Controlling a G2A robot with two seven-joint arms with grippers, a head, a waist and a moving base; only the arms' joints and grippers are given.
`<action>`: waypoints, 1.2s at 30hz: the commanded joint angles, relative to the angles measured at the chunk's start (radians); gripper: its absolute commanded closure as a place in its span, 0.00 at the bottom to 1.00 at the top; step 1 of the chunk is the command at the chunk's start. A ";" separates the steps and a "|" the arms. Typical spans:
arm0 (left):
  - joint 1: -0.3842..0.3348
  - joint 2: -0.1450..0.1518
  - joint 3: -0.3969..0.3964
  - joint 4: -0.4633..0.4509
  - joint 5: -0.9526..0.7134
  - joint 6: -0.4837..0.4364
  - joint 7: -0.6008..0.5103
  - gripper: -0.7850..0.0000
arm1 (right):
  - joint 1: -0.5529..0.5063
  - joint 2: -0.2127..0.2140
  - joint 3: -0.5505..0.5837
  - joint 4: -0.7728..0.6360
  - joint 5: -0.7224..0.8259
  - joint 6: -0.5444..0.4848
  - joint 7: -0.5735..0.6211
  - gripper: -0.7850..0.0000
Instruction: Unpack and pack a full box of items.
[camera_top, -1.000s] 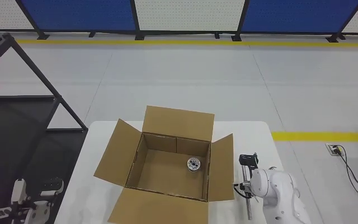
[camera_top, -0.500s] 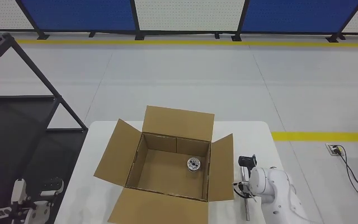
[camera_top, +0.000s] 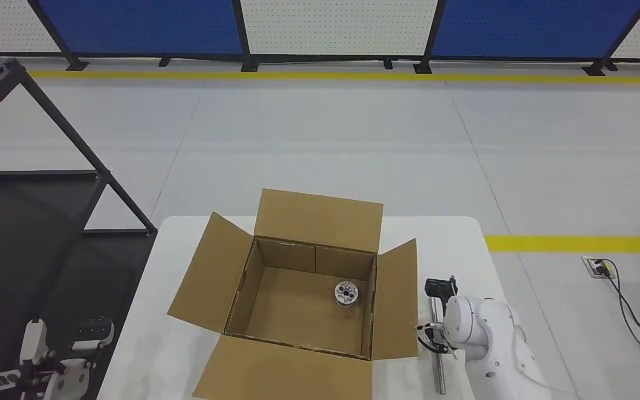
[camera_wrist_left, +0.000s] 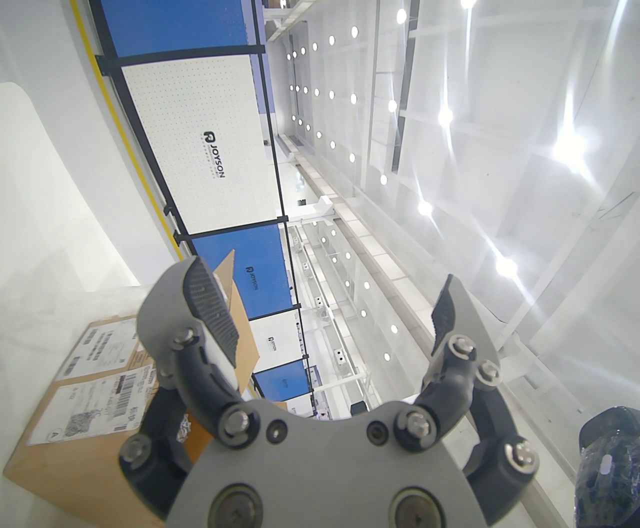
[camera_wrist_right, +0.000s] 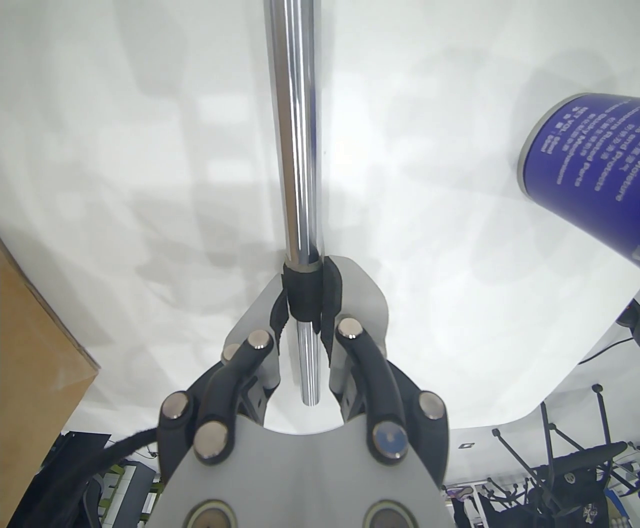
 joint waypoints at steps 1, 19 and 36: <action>0.000 0.000 0.000 0.000 0.000 0.000 0.000 0.00 | -0.001 0.001 0.001 -0.007 0.002 0.000 0.001 0.67; 0.000 0.000 0.000 0.000 0.000 0.000 0.000 0.00 | -0.217 0.030 0.174 -0.542 0.053 -0.019 0.032 0.60; 0.000 0.000 0.000 0.000 0.000 0.000 0.000 0.00 | -0.121 0.043 0.039 -0.928 0.159 -0.186 -0.023 0.00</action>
